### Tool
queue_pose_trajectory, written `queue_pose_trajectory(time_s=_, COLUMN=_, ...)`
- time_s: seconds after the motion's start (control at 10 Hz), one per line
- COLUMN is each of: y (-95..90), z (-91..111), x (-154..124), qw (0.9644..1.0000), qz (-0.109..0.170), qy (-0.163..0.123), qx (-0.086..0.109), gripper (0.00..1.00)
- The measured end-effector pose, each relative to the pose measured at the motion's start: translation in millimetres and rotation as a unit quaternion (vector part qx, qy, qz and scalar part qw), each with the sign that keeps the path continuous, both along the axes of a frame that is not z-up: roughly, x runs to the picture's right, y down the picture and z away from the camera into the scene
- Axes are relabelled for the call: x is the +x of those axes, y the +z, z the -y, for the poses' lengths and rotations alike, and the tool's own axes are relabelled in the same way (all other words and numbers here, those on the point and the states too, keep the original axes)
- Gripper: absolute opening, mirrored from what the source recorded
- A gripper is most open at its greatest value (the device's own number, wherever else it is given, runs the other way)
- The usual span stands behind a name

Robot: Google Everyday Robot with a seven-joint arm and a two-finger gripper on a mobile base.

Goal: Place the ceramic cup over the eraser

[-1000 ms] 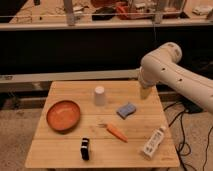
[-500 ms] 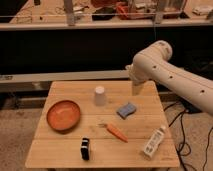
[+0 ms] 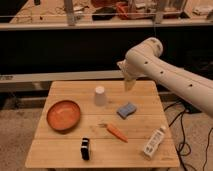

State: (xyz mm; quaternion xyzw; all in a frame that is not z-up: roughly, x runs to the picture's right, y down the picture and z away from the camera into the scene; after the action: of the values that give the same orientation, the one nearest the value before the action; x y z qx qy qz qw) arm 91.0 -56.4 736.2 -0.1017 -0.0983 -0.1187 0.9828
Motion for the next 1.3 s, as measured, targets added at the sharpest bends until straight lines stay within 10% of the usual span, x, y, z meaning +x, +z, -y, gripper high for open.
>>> queue_pose_trajectory(time_s=1.3, y=43.2, z=13, x=-64, qw=0.997, qz=0.06, qy=-0.039, qx=-0.028, gripper=0.8)
